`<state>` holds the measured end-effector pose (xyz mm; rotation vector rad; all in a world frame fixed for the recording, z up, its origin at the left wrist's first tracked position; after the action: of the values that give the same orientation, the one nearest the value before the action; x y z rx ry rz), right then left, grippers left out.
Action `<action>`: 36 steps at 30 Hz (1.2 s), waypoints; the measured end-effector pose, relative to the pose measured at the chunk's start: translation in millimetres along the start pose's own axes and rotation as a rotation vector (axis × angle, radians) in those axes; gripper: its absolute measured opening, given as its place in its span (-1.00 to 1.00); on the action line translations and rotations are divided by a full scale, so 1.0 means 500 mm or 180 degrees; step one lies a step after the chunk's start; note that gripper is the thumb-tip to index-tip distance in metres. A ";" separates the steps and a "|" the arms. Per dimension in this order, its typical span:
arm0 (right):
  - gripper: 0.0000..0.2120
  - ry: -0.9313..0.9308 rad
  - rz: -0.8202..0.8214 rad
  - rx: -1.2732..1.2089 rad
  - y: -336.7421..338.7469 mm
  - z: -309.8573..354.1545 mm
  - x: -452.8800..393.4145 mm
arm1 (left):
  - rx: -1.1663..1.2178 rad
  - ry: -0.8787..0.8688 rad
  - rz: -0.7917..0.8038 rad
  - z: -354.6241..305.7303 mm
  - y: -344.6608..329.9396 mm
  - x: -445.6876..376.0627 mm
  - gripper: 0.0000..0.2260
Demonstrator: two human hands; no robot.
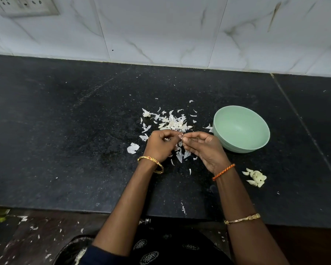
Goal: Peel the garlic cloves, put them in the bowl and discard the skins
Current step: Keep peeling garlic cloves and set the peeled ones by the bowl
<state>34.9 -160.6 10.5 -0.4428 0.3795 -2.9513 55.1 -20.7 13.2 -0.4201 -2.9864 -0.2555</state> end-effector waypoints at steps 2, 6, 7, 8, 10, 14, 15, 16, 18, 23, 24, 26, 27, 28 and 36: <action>-0.91 -0.0067 -0.0023 0.0091 0.000 -0.005 0.000 | 0.0066 0.0053 0.0071 0.008 -0.003 0.001 -0.94; -0.88 -0.0162 -0.0095 0.0322 0.007 -0.013 0.009 | 0.0093 0.0143 0.0085 0.014 -0.009 -0.001 -0.93; -0.88 -0.0173 -0.0144 0.0419 0.013 -0.011 0.018 | 0.0034 0.0163 0.0118 0.014 -0.015 -0.001 -0.91; -0.88 -0.0193 -0.0217 0.0559 0.022 -0.007 0.026 | -0.0064 0.0181 0.0163 0.013 -0.024 -0.001 -0.87; -0.90 -0.0206 -0.0479 0.0797 0.050 0.002 0.054 | -0.0183 0.0228 0.0303 0.012 -0.054 0.001 -0.78; -0.89 -0.0111 -0.1244 0.1251 0.142 0.019 0.133 | -0.0070 0.0196 0.0656 0.005 -0.145 0.011 -0.85; -0.89 -0.0098 -0.1490 0.1342 0.173 0.019 0.158 | -0.0057 0.0198 0.0813 0.001 -0.174 0.016 -0.91; -0.89 -0.0095 -0.1745 0.1423 0.204 0.018 0.184 | -0.0054 0.0198 0.0961 -0.001 -0.203 0.019 -0.93; -0.86 -0.0081 -0.2297 0.1489 0.265 0.014 0.240 | -0.0103 0.0215 0.1164 -0.002 -0.263 0.021 -0.92; -0.85 -0.0333 -0.2854 0.1642 0.341 -0.002 0.317 | -0.0443 0.0363 0.1233 0.002 -0.353 0.009 -0.77; -0.82 -0.0355 -0.2878 0.1694 0.349 -0.004 0.322 | -0.0460 0.0393 0.1282 0.002 -0.368 0.007 -0.77; -0.80 -0.0335 -0.2840 0.1709 0.345 -0.007 0.318 | -0.0431 0.0414 0.1372 0.002 -0.378 0.004 -0.78; -0.80 -0.0320 -0.2838 0.1679 0.348 -0.008 0.317 | -0.0445 0.0407 0.1419 0.001 -0.384 0.004 -0.78; -0.80 -0.0315 -0.2833 0.1640 0.349 -0.009 0.317 | -0.0463 0.0389 0.1443 -0.001 -0.387 0.003 -0.77; -0.86 0.0117 -0.3088 0.1685 0.324 0.049 0.319 | -0.0472 0.0054 0.0862 -0.011 -0.330 0.003 -0.91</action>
<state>-93.6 -348.4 33.2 -0.6197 -0.8540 -3.7310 7.4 -177.7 -6.1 -0.8244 -2.8587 -0.4508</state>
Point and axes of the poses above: each hand's wrist, its own x-axis away from the middle knuckle, its own y-axis out of the back of the hand, z = x × y, the point moved 8 cm from there along -x, towards the middle knuckle, and after that the axes turned 11 degrees about z, right-handed, at the moved point
